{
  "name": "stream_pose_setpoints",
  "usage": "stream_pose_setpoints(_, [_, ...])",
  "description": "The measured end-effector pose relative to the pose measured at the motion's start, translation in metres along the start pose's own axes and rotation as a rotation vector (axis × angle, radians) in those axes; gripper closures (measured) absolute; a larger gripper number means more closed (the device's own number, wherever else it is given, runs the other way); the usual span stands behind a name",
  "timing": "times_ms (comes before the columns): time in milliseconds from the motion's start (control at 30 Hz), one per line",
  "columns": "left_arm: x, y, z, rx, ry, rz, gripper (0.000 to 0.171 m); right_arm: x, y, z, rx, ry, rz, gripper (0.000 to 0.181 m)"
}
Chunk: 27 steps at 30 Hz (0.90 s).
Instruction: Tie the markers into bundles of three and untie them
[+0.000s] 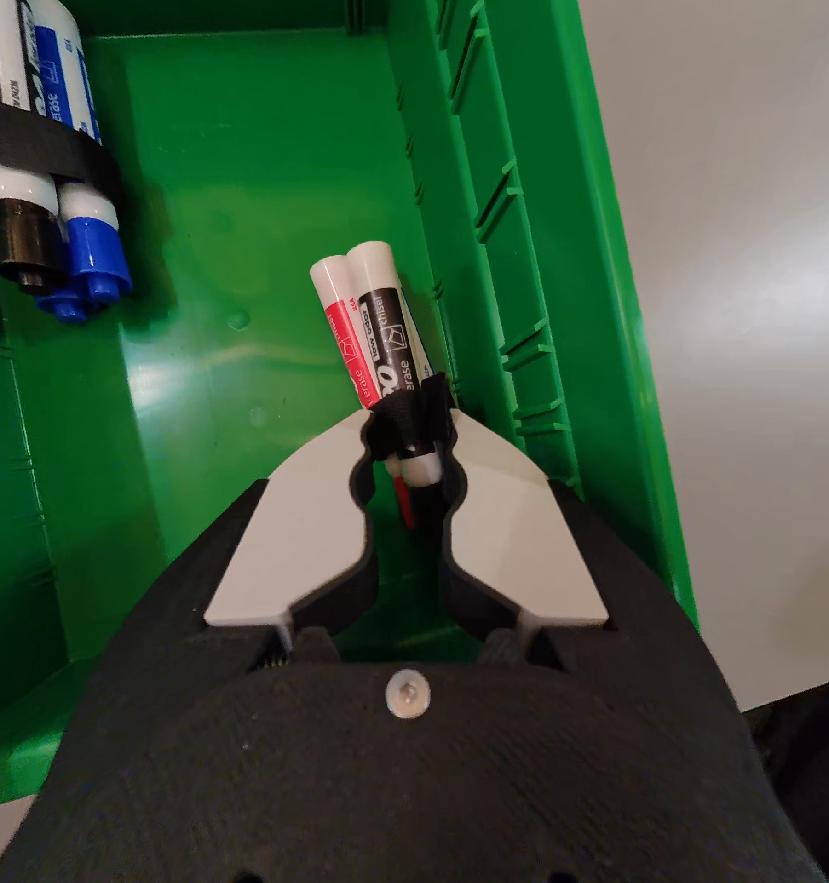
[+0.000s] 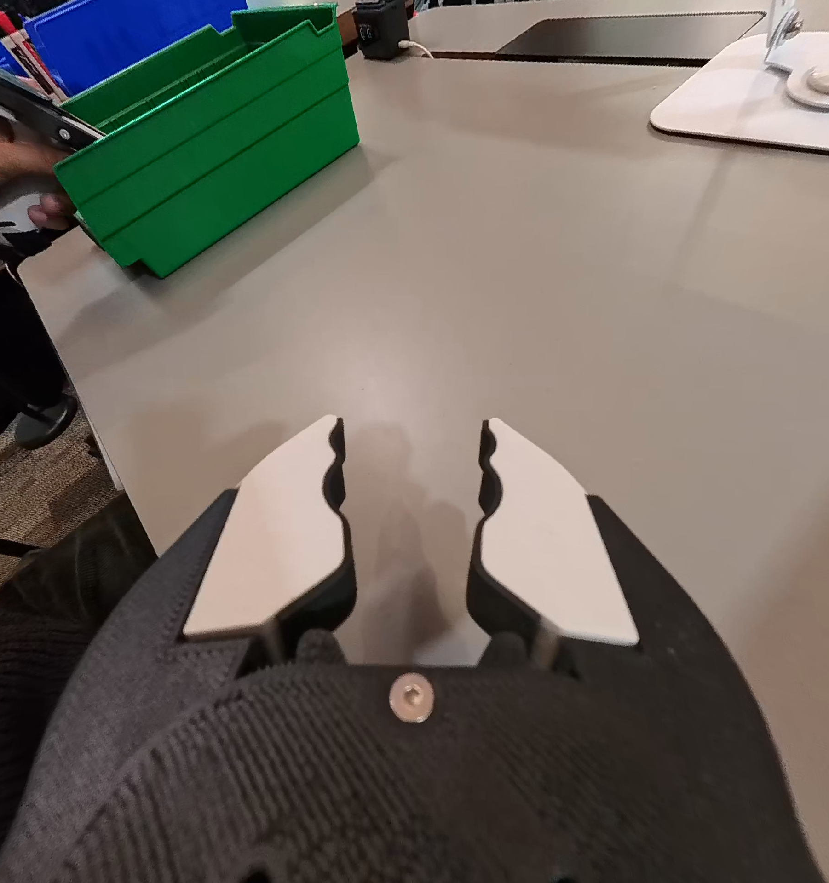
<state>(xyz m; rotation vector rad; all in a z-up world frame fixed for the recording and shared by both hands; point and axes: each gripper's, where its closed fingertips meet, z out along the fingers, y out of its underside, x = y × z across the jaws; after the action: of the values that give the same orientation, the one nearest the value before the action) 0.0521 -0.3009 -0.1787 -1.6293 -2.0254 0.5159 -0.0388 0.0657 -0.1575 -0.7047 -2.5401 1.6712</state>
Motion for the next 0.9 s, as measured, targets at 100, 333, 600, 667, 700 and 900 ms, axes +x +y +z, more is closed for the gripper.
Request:
stream_pose_setpoints(100, [-0.004, 0.001, -0.002, 0.011, 0.004, -0.019, 0.148, 0.000, 0.001, 0.002, -0.008, 0.000, -0.003, 0.126])
stream_pose_setpoints(333, [-0.017, -0.003, -0.012, 0.068, -0.039, -0.020, 0.151, 0.000, 0.001, 0.001, -0.009, 0.004, -0.011, 0.127])
stream_pose_setpoints(600, [-0.028, -0.018, -0.041, 0.190, -0.045, -0.056, 0.151, -0.001, 0.000, 0.000, -0.006, 0.006, -0.017, 0.127])
stream_pose_setpoints(667, [-0.025, -0.025, -0.054, 0.231, -0.035, -0.059, 0.152, -0.002, 0.000, 0.001, -0.004, 0.006, -0.016, 0.127])
stream_pose_setpoints(700, [-0.022, -0.028, -0.061, 0.244, -0.025, -0.054, 0.152, -0.002, 0.000, 0.001, -0.005, 0.005, -0.015, 0.127])
stream_pose_setpoints(900, [0.011, -0.053, -0.104, 0.310, -0.031, 0.060, 0.152, -0.003, -0.005, -0.001, 0.004, -0.003, -0.017, 0.127])
